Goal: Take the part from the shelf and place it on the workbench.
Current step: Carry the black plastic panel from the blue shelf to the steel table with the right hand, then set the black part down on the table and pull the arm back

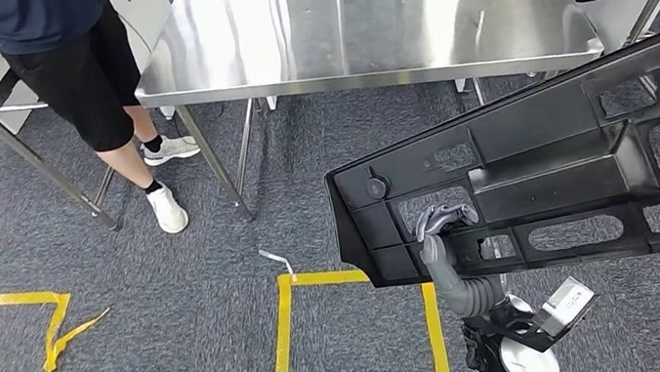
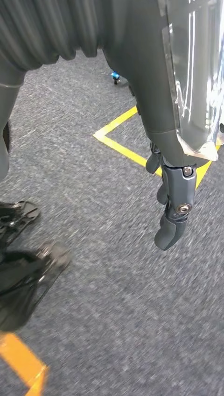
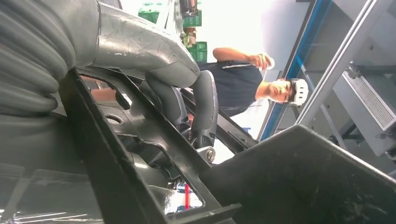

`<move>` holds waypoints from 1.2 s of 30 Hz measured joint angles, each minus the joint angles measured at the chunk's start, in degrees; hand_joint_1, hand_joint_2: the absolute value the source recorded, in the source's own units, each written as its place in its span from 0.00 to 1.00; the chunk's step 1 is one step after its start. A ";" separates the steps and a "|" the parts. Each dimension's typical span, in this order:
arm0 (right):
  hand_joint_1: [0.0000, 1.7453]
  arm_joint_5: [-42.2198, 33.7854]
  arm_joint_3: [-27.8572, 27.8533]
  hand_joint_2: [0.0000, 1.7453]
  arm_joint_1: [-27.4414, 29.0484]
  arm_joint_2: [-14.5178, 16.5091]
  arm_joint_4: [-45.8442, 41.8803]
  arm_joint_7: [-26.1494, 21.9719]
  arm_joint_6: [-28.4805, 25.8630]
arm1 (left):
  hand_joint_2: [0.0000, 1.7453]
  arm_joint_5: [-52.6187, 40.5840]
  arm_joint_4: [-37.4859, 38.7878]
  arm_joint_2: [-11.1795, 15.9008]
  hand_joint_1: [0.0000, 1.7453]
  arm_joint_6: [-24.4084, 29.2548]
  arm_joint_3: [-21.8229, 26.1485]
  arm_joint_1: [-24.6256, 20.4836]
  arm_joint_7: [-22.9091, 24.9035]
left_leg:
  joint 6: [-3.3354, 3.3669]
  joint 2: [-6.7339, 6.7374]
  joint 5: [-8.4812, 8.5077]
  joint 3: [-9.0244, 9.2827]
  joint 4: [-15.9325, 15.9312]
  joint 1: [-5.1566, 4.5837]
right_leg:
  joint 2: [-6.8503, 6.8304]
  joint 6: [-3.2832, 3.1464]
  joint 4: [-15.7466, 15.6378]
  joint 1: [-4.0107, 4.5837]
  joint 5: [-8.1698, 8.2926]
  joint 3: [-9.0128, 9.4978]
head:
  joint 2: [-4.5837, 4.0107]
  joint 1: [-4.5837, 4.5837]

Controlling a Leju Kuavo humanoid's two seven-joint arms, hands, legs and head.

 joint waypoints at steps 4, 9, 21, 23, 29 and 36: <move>1.00 0.40 -0.23 1.00 0.69 0.10 -0.54 0.26 -0.21 | 1.00 -0.01 -0.10 0.52 0.00 -0.97 -0.01 0.33 -0.61 | 3.45 -0.68 10.75 2.55 -12.39 -2.64 | 0.27 -0.03 -2.26 0.30 -2.64 3.96 | 0.01 0.13; 1.00 0.84 -0.96 1.00 1.31 0.31 -2.10 0.28 -0.68 | 1.00 -0.15 -0.21 0.83 0.00 -2.52 -0.11 0.37 -1.42 | 4.37 -1.11 10.71 8.75 -17.66 -2.86 | 0.03 2.40 -0.16 0.69 0.77 5.42 | -0.01 -0.09; 1.00 1.53 -3.25 1.00 5.00 -0.20 -4.04 0.28 -1.33 | 1.00 -0.46 -0.34 1.35 0.00 -4.45 -1.01 0.84 -2.15 | 3.03 -1.93 -1.84 22.99 -18.41 -3.03 | -1.41 4.01 -0.87 0.13 10.38 -10.36 | -0.02 -0.14; 1.00 1.52 -3.44 1.00 4.89 -0.09 -4.76 0.22 -1.34 | 1.00 -0.45 -0.38 1.37 0.00 -4.47 -1.11 0.59 -2.19 | 2.74 -1.66 -0.85 21.70 -15.23 -2.80 | -1.05 1.74 -1.02 0.05 9.59 -9.19 | -0.01 -0.51; 1.00 1.88 -3.72 1.00 4.80 0.17 -5.33 0.20 -1.32 | 1.00 -0.51 -0.39 1.03 0.00 -4.74 -1.40 0.46 -2.25 | 0.56 -0.40 -4.83 5.80 1.59 -1.23 | -0.82 -0.37 -2.52 -0.17 4.55 -1.94 | -0.02 -0.59; 1.00 2.41 -3.96 1.00 5.17 0.46 -5.76 0.24 -1.31 | 1.00 -0.54 -0.41 1.27 0.00 -5.39 -1.44 0.78 -2.32 | 1.29 0.00 9.71 3.14 -13.32 -1.07 | -0.21 0.75 -4.08 -0.23 -1.94 5.86 | -0.02 -0.79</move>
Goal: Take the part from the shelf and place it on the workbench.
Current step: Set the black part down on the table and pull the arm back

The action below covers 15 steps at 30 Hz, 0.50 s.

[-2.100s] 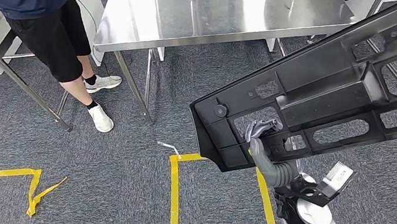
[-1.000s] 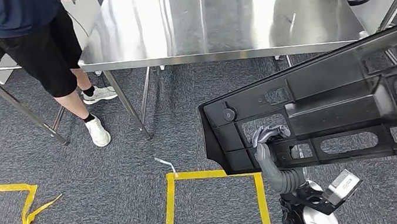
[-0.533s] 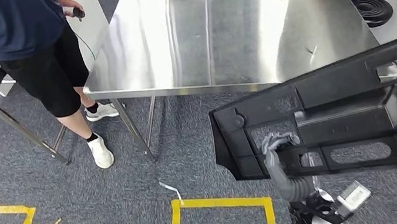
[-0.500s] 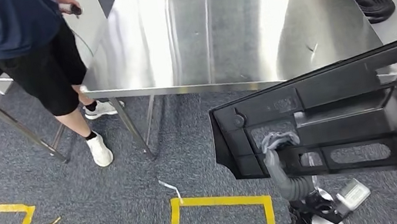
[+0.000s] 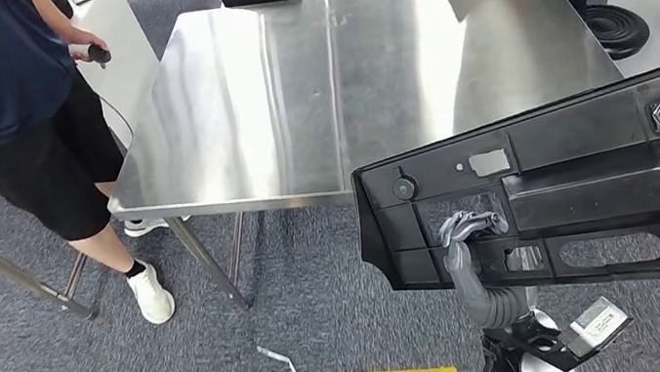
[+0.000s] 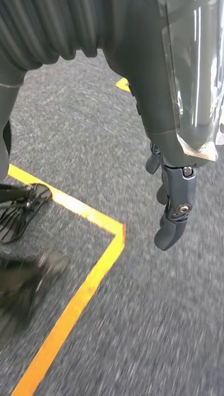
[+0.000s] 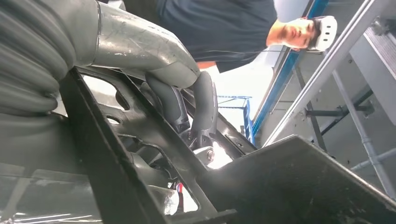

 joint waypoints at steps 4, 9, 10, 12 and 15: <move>1.00 0.69 -0.16 1.00 0.13 0.02 -0.51 0.02 0.06 | 1.00 -0.01 -0.03 -0.06 0.00 -0.07 -0.02 -0.14 -0.01 | 1.09 -0.46 1.07 3.73 -2.31 -0.21 | 0.02 2.65 3.64 0.44 2.41 1.15 | 0.01 0.01; 1.00 2.91 -0.17 1.00 0.18 -0.05 -0.47 0.73 -1.03 | 1.00 -0.01 -0.03 -0.08 0.00 -0.22 -0.05 -0.31 -0.02 | 2.62 -0.90 -2.78 9.42 -3.16 -0.53 | -0.32 0.54 17.81 1.21 -1.44 -10.89 | 0.02 0.29; 1.00 3.20 -0.17 1.00 0.21 -0.08 -0.40 0.91 -1.18 | 1.00 -0.01 -0.03 -0.09 0.00 -0.34 -0.06 -0.30 -0.03 | 2.74 -1.08 -3.56 10.39 -3.19 -0.61 | -0.32 -0.09 17.72 1.41 -3.60 -12.29 | 0.02 0.30; 1.00 3.68 -0.17 1.00 0.28 -0.15 -0.19 1.16 -1.34 | 1.00 -0.05 -0.03 -0.09 0.00 -0.57 -0.07 -0.29 -0.05 | 2.95 -1.40 -5.35 12.47 -3.25 -0.90 | -0.32 -0.30 14.56 1.82 -5.73 -14.10 | 0.02 0.45; 1.00 4.04 -0.14 1.00 0.34 -0.19 -0.04 1.28 -1.41 | 1.00 -0.37 -0.02 -0.21 0.00 -0.90 -0.17 -0.37 -0.17 | 3.00 -1.73 -8.05 15.26 -3.30 -1.37 | -0.46 0.82 5.39 2.54 2.26 -13.49 | 0.02 0.52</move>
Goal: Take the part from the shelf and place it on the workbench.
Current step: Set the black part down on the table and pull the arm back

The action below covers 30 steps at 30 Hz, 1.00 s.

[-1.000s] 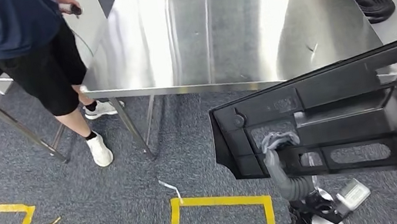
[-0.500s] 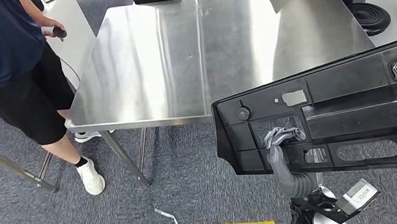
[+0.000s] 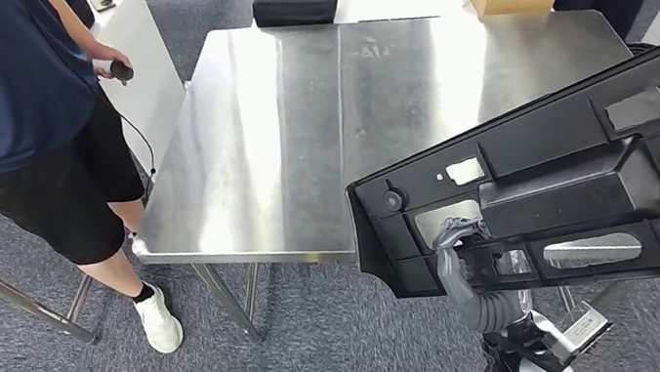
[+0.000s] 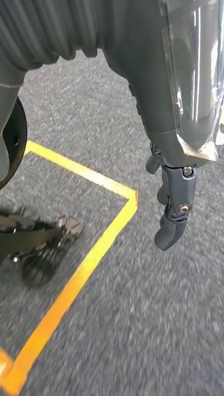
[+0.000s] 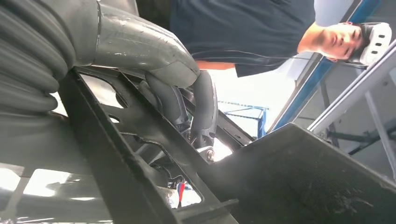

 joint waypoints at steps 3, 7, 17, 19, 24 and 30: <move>1.00 0.15 0.03 1.00 -0.10 0.05 -0.34 0.02 -0.14 | 1.00 -0.15 -0.02 -0.26 0.00 -0.28 -0.19 -0.33 -0.29 | -0.74 -0.10 -1.19 2.08 0.25 0.15 | 0.20 -1.09 -4.20 0.32 5.26 2.12 | -0.01 -0.16; 1.00 1.01 0.22 1.00 0.15 0.09 -0.41 -0.02 -0.43 | 1.00 -0.18 -0.03 -0.44 0.00 -0.66 -0.43 -0.66 -0.72 | -2.17 0.68 -0.21 -1.75 8.68 0.50 | 0.09 -2.83 -5.84 -1.27 6.57 6.05 | -0.02 0.11; 1.00 8.41 7.06 1.00 -2.68 -0.15 5.40 0.10 -0.88 | 1.00 -1.44 0.04 0.23 0.00 -2.05 -1.31 0.41 -1.42 | -5.92 3.22 7.56 -12.60 3.06 3.82 | 0.34 1.03 -6.29 -3.62 -0.95 13.21 | -0.02 -0.28; 1.00 9.07 9.28 1.00 -4.44 0.03 6.98 0.65 -0.86 | 1.00 -1.58 0.05 0.32 0.00 -2.30 -1.57 0.32 -1.57 | -4.82 3.14 8.10 -12.58 3.35 3.20 | 0.13 2.11 -7.43 -3.55 -1.74 14.04 | -0.02 -0.13; 1.00 9.73 13.65 1.00 -8.82 0.35 11.18 2.21 -0.94 | 1.00 -2.13 0.02 0.45 0.00 -2.22 -2.30 -0.04 -1.91 | -2.16 2.44 6.95 -10.99 2.23 2.82 | -0.35 1.58 3.21 -3.34 -5.83 8.07 | -0.02 0.42; 1.00 15.74 17.87 1.00 -14.39 1.52 18.35 4.12 -7.41 | 1.00 -3.67 0.02 0.49 0.00 -2.65 -3.02 -0.09 -1.28 | -1.67 1.30 4.66 -8.03 2.24 1.62 | -0.36 2.13 1.77 -1.74 2.04 1.14 | -0.02 0.54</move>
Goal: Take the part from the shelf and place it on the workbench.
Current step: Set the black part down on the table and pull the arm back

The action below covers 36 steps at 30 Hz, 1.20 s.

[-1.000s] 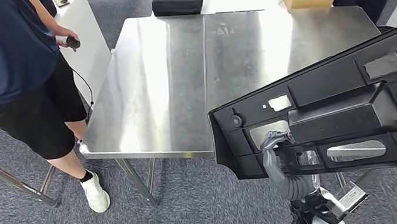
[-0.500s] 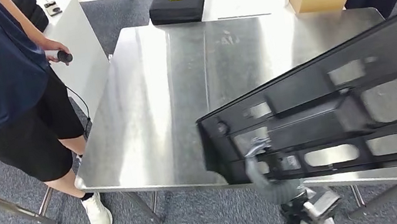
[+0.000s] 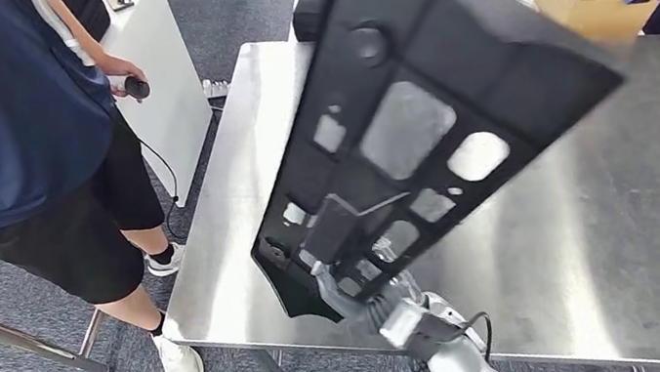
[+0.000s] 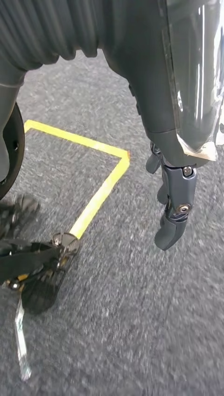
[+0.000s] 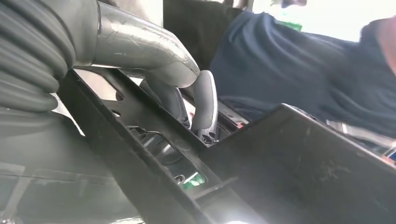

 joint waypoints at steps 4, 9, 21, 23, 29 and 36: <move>1.00 5.57 2.61 1.00 -6.21 2.27 6.36 1.94 -6.08 | 1.00 -0.92 0.01 0.29 0.00 -0.69 -0.91 -0.05 0.01 | -0.07 -0.11 -0.86 0.65 0.11 -0.41 | 0.15 -1.49 -5.00 0.55 3.70 1.42 | 0.00 0.02; 1.00 8.45 4.13 1.00 -11.42 4.36 12.43 3.44 -9.10 | 1.00 -1.37 0.02 0.49 0.00 -0.70 -1.34 -0.01 -0.01 | -0.24 -0.01 -0.75 0.78 -0.28 -0.25 | 0.22 -1.61 -5.01 0.70 3.67 1.39 | 0.00 -0.03; 1.00 31.57 1.90 1.00 -35.60 5.84 38.39 21.13 -24.82 | 1.00 -3.11 0.04 0.98 0.00 -0.19 -2.83 -0.01 1.36 | -0.55 0.02 -0.66 0.79 -0.41 -0.32 | 0.26 -2.08 -4.97 0.69 3.61 1.31 | 0.00 0.00; 1.00 32.86 1.00 1.00 -38.08 5.50 41.92 22.26 -25.00 | 1.00 -3.17 0.04 1.04 0.00 -0.14 -3.00 0.00 1.46 | -0.55 0.02 -0.66 0.78 -0.40 -0.36 | 0.26 -2.06 -4.98 0.65 3.61 1.32 | 0.00 0.02; 1.00 38.78 -2.20 1.00 -43.93 2.23 49.69 30.92 -25.63 | 1.00 -3.61 0.04 1.21 0.00 -0.14 -3.48 0.02 1.85 | -0.54 -0.21 -0.67 0.73 -0.38 -0.43 | 0.10 -2.04 -5.01 0.49 3.61 1.30 | 0.00 0.00; 1.00 42.69 -5.18 1.00 -47.95 -2.36 54.57 33.77 -27.05 | 1.00 -3.57 0.04 1.58 0.00 0.21 -3.54 0.01 2.10 | -0.46 0.06 -0.56 0.73 -0.63 -0.54 | 0.36 -1.92 -5.26 0.37 3.79 1.22 | 0.00 0.04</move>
